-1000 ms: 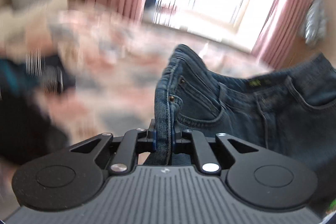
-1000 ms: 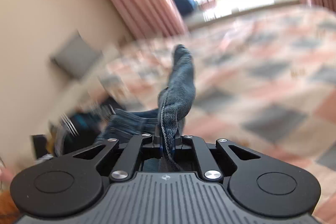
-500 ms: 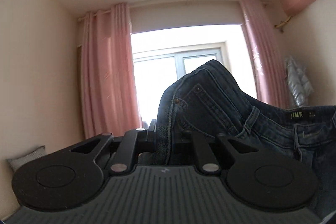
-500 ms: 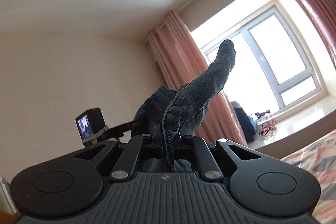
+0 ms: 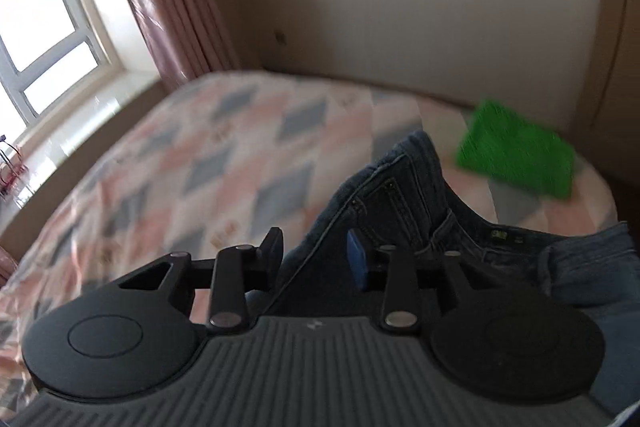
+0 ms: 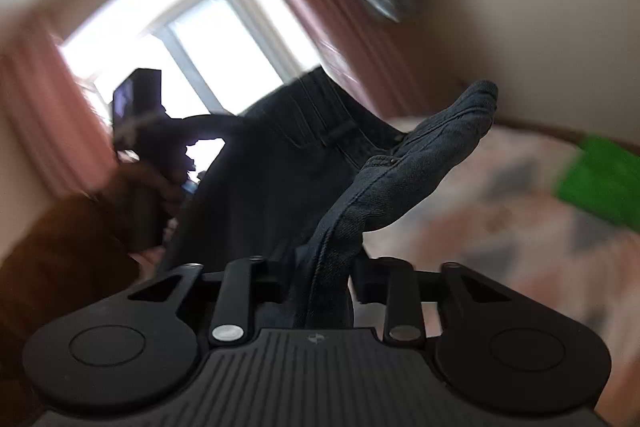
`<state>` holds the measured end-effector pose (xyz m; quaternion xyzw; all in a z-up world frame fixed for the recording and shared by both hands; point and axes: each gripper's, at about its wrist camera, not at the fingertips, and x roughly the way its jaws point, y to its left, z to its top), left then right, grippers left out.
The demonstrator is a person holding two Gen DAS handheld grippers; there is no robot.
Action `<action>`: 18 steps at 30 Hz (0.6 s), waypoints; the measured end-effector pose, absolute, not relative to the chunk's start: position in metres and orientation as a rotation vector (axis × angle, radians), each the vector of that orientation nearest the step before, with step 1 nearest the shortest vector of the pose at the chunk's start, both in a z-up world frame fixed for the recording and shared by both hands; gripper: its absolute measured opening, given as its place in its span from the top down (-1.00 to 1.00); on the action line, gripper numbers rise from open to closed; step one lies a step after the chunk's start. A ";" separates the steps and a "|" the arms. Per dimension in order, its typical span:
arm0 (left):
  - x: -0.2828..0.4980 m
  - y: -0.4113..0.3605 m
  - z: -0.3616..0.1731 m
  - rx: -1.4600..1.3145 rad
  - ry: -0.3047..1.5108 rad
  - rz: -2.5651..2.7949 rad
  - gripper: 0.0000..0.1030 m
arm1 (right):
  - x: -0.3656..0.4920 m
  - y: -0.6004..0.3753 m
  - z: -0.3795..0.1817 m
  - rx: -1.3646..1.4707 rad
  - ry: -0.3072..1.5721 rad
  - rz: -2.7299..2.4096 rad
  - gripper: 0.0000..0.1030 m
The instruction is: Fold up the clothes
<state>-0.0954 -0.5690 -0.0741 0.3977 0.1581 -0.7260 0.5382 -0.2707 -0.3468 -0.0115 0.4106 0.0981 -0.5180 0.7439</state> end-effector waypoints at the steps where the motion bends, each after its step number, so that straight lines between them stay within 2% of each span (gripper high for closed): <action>1: -0.109 -0.567 -0.107 0.994 0.416 -1.725 0.37 | -0.291 -0.354 -0.043 0.998 0.306 -1.187 0.07; 3: -0.119 -0.550 -0.153 1.004 0.555 -1.713 0.37 | -0.334 -0.360 -0.088 1.169 0.368 -1.228 0.07; 5: -0.091 -0.518 -0.182 0.952 0.704 -1.659 0.37 | -0.371 -0.365 -0.124 1.294 0.415 -1.254 0.06; 7: -0.055 -0.481 -0.200 0.910 0.804 -1.565 0.37 | -0.397 -0.369 -0.148 1.346 0.467 -1.274 -0.05; 9: -0.001 -0.417 -0.204 0.882 0.880 -1.419 0.36 | -0.410 -0.366 -0.173 1.390 0.528 -1.254 -0.17; 15: 0.115 -0.231 -0.230 0.755 1.137 -0.882 0.41 | -0.420 -0.389 -0.231 1.473 0.692 -1.116 -0.17; 18: 0.142 -0.147 -0.231 0.630 1.197 -0.668 0.41 | -0.401 -0.415 -0.242 1.420 0.804 -1.051 -0.17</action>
